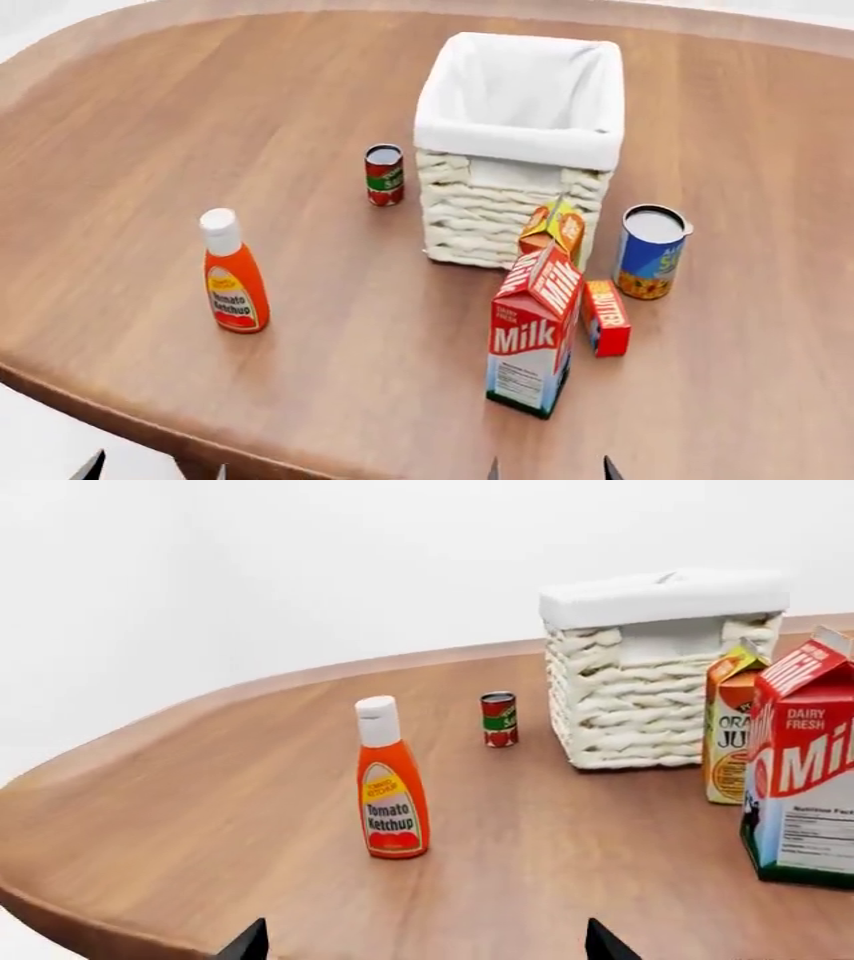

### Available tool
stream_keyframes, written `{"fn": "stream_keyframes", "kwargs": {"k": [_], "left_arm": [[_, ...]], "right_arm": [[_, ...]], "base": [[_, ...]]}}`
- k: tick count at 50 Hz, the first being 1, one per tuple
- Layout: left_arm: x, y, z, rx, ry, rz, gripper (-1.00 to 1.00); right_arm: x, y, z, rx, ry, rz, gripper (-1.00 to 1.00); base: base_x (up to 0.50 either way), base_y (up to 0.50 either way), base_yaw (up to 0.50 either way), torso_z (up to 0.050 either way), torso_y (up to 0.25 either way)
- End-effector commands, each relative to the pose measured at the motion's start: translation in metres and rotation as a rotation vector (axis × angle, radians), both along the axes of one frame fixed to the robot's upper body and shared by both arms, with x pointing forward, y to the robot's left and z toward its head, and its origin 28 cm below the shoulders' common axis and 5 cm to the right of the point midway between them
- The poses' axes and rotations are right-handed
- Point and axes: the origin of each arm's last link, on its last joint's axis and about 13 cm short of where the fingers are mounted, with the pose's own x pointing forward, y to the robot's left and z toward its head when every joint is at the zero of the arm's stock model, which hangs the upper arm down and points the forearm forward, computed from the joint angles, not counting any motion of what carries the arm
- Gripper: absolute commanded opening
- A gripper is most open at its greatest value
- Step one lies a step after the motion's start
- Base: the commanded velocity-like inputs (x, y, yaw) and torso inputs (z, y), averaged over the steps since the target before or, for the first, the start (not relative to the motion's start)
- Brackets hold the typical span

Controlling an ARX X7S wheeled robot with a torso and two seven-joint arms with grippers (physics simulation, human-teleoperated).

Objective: Pick up the butter and put it in the basket.

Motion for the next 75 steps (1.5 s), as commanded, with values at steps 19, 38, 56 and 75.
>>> {"fn": "stream_keyframes", "kwargs": {"k": [19, 38, 56, 75], "left_arm": [[0.002, -0.001, 0.0, 0.015, -0.008, -0.011, 1.0], [0.001, 0.0, 0.003, 0.013, -0.014, -0.02, 1.0], [0.003, 0.0, 0.004, 0.011, -0.016, -0.018, 1.0], [0.02, 0.008, 0.032, -0.009, -0.065, 0.064, 1.0]], "right_arm": [[0.002, 0.0, 0.003, -0.04, -0.011, -0.026, 1.0], [-0.002, -0.001, 0.01, 0.057, -0.066, -0.034, 1.0], [-0.002, -0.001, 0.012, 0.054, -0.083, -0.028, 1.0], [-0.004, -0.001, 0.016, 0.019, -0.071, -0.053, 1.0]], "base": [[0.0, 0.0, 0.5, 0.0, 0.0], [0.12, -0.35, 0.03, 0.0, 0.0], [0.17, -0.47, 0.0, 0.0, 0.0], [0.12, -0.35, 0.0, 0.0, 0.0]]}}
